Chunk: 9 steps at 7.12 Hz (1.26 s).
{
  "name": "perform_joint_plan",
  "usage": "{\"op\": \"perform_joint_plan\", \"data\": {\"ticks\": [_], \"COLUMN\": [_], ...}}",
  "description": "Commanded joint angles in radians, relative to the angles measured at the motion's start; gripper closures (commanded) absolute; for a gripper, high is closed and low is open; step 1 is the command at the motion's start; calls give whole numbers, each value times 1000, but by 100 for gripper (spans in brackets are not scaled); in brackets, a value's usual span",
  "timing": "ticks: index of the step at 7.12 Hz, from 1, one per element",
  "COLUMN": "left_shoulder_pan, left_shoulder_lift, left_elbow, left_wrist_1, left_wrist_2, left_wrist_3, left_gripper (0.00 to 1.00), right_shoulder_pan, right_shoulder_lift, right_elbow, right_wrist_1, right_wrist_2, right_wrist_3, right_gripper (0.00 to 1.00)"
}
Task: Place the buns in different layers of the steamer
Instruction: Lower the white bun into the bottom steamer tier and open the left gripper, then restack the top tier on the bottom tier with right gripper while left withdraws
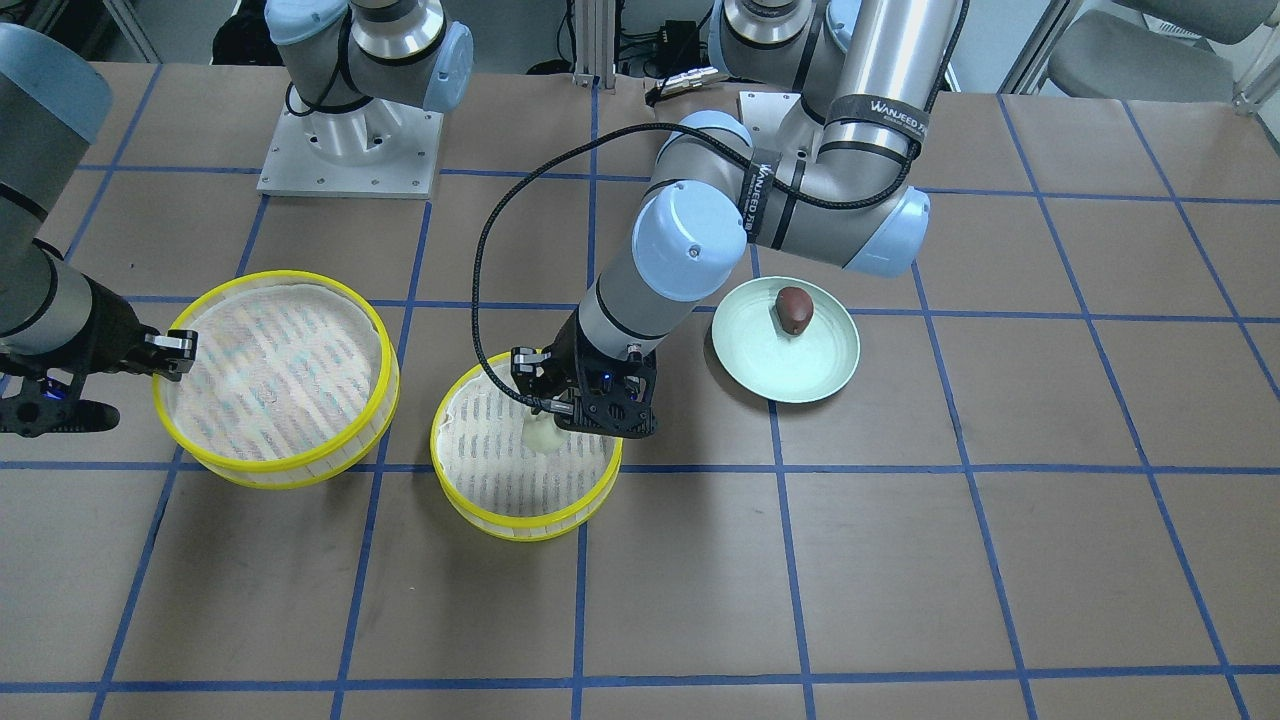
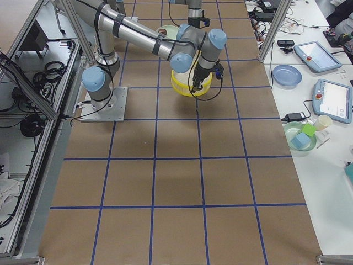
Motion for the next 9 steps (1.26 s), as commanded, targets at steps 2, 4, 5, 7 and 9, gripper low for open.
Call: {"op": "perform_joint_plan", "data": {"ticks": [2, 4, 5, 7, 9], "left_shoulder_pan": [48, 175, 214, 263, 365], "left_shoulder_lift": [38, 76, 102, 147, 188], "left_elbow": [23, 26, 21, 23, 6], "left_wrist_1": [-10, -75, -120, -229, -375], "left_wrist_2": [60, 117, 139, 330, 361], "left_wrist_3": [15, 145, 182, 297, 358], "left_gripper": [0, 0, 0, 0, 0], "right_shoulder_pan": [2, 38, 95, 255, 375], "right_shoulder_lift": [0, -3, 0, 30, 76], "right_elbow": [2, 2, 3, 3, 3], "right_wrist_1": [10, 15, 17, -8, -104], "right_wrist_2": [10, 72, 100, 100, 119], "right_wrist_3": [12, 85, 142, 354, 517], "right_gripper": [100, 100, 100, 100, 100]}}
